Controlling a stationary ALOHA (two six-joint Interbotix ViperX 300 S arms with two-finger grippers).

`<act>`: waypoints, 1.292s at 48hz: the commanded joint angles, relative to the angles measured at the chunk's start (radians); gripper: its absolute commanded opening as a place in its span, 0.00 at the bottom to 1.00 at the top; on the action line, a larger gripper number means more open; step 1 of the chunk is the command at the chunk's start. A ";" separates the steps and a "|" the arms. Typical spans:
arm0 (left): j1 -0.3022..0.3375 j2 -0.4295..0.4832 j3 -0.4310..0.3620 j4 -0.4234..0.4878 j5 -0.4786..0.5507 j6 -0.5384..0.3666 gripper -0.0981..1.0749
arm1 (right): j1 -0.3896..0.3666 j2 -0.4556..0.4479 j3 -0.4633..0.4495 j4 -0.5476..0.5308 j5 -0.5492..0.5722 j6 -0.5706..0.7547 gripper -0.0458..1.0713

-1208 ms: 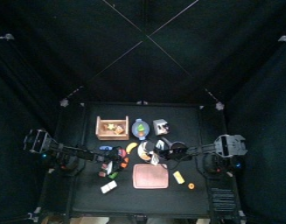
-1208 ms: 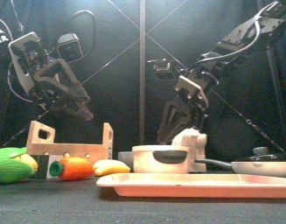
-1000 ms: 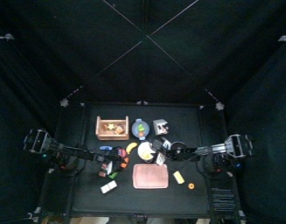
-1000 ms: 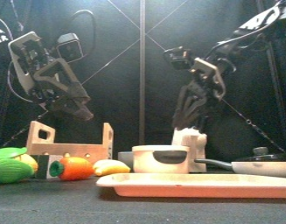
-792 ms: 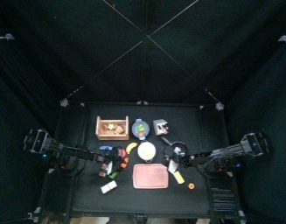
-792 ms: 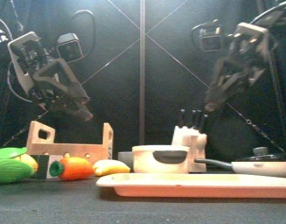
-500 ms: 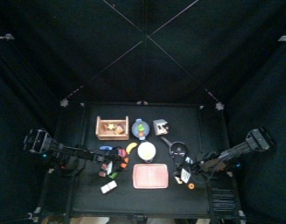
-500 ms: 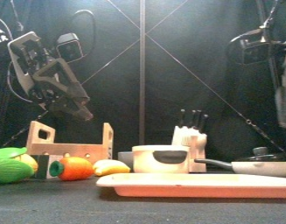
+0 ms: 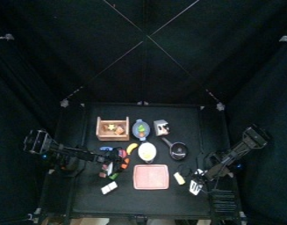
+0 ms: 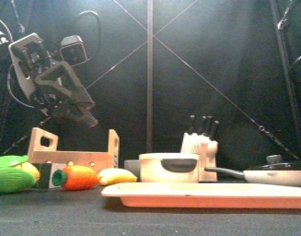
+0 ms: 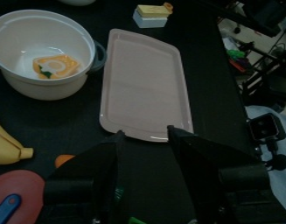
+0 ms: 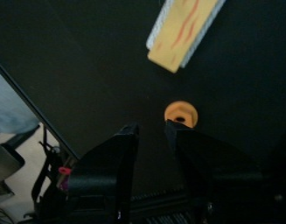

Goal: Grab yellow nut

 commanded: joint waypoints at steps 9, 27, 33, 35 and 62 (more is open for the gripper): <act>-0.006 0.017 -0.018 -0.002 -0.005 0.000 0.79 | -0.003 0.064 -0.031 -0.018 0.018 -0.002 0.70; -0.006 0.018 -0.017 -0.002 -0.005 0.002 0.79 | -0.005 0.123 -0.025 -0.021 0.006 -0.002 0.70; -0.005 0.018 -0.017 -0.002 -0.005 0.003 0.79 | -0.003 0.133 -0.025 -0.015 -0.005 -0.002 0.70; -0.002 0.018 -0.015 -0.002 -0.005 0.002 0.79 | -0.003 0.135 -0.023 -0.014 -0.005 -0.002 0.71; 0.000 0.018 -0.015 -0.002 -0.005 0.002 0.79 | 0.000 0.167 -0.005 -0.021 -0.006 -0.005 0.80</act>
